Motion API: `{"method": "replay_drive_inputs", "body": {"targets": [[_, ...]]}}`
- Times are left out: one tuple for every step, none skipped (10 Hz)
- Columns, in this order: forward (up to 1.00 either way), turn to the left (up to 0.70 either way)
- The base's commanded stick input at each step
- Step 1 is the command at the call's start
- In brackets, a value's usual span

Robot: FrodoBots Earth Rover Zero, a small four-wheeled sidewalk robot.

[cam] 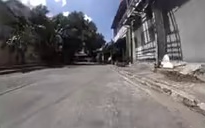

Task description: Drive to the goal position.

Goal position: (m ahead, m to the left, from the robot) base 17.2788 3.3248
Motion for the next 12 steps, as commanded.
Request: {"method": "replay_drive_inputs", "body": {"targets": [[0.85, 0.00], [0.85, 0.00], [0.85, 0.00], [0.85, 0.00], [0.85, 0.00], [0.85, 0.00], [0.85, 0.00], [0.85, 0.00], [0.85, 0.00], [0.85, 0.00], [0.85, 0.00], [0.85, 0.00]]}}
